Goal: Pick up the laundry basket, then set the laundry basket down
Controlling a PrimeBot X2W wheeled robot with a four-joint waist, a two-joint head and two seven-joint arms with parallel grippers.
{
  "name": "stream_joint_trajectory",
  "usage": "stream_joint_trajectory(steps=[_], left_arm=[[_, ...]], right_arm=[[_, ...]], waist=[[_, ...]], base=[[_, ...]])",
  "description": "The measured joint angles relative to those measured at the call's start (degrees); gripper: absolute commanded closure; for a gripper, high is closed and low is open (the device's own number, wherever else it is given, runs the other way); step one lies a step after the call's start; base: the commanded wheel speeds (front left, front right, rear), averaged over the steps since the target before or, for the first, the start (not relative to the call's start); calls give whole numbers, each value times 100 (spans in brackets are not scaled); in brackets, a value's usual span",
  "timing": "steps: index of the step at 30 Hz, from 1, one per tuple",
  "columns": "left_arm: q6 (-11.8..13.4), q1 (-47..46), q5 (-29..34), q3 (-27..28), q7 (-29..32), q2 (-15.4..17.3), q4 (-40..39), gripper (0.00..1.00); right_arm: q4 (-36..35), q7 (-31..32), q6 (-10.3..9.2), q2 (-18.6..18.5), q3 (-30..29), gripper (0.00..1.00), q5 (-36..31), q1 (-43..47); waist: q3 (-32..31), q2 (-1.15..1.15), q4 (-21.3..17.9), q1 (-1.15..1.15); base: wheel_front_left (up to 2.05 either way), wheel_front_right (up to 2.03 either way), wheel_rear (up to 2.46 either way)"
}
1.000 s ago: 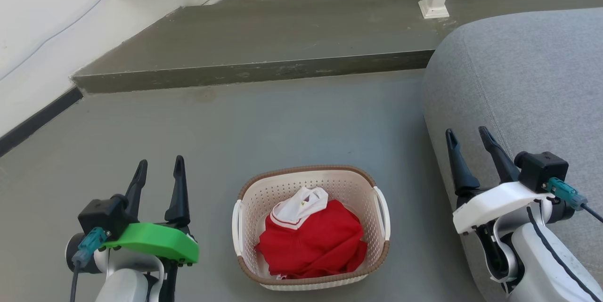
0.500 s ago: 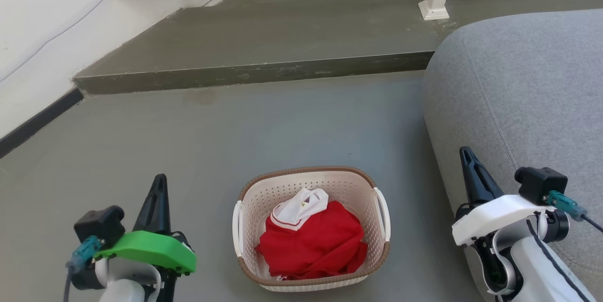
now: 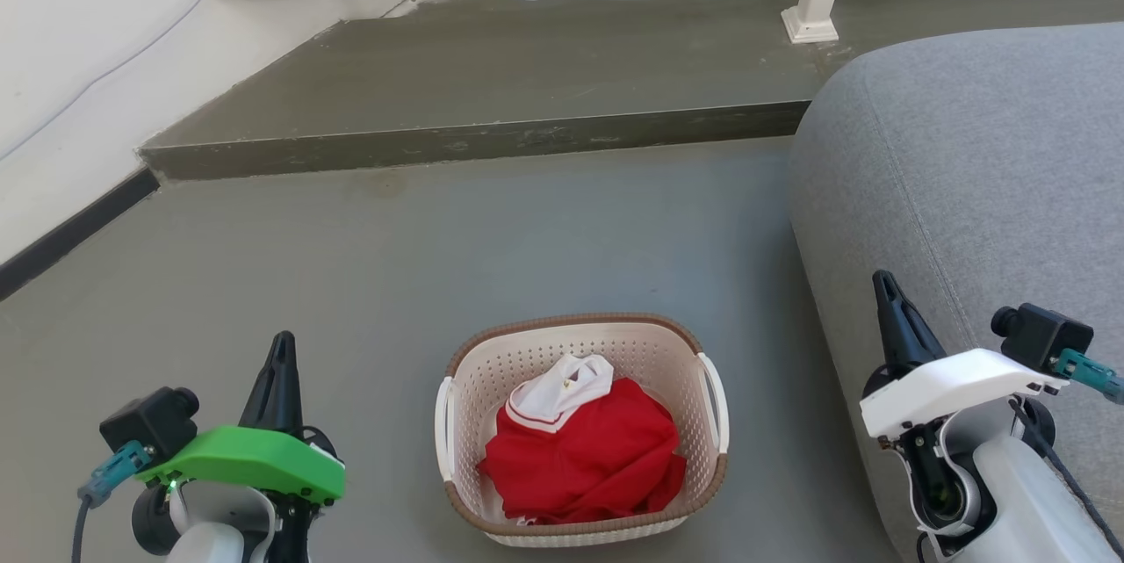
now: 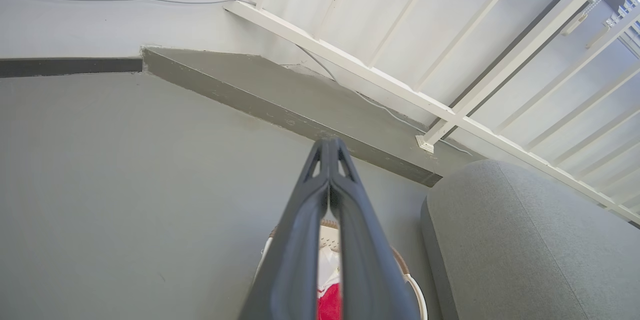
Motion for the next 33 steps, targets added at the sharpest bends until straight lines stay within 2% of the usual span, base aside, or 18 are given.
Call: stream_joint_trajectory(steps=[33], left_arm=[[-227, 0, -2022, 559, 667, -101, 56, 100]], right_arm=[[-9, 661, 347, 233, -845, 100, 2096, 9]], waist=[[-98, 0, 32, 0]], base=[[0, 0, 0]])
